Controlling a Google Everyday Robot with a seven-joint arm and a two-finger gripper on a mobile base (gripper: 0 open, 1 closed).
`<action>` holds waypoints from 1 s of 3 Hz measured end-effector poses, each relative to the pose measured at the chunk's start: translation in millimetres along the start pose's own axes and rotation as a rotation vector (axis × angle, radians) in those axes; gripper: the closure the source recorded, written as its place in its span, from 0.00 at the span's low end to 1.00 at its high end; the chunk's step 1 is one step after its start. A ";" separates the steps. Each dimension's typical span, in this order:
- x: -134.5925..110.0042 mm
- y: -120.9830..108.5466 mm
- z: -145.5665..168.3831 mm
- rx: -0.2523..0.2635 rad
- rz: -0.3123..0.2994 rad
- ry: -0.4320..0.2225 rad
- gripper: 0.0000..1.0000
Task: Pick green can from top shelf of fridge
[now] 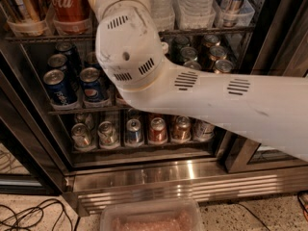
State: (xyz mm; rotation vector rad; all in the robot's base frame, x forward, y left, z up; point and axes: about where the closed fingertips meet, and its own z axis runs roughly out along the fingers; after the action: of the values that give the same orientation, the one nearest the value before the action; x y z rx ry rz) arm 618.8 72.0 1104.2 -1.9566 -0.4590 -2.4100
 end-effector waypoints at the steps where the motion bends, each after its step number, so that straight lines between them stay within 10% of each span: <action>1: -3.9 -0.9 -0.7 0.000 0.000 0.000 1.00; 3: -3.2 1.5 -1.2 0.000 0.001 -0.009 1.00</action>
Offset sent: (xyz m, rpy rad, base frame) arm -0.0060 -0.0315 0.0799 -0.0074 0.1015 -0.0262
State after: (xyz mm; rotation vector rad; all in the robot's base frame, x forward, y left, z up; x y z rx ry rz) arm 618.6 69.7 1101.3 -1.9682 -0.4572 -2.4016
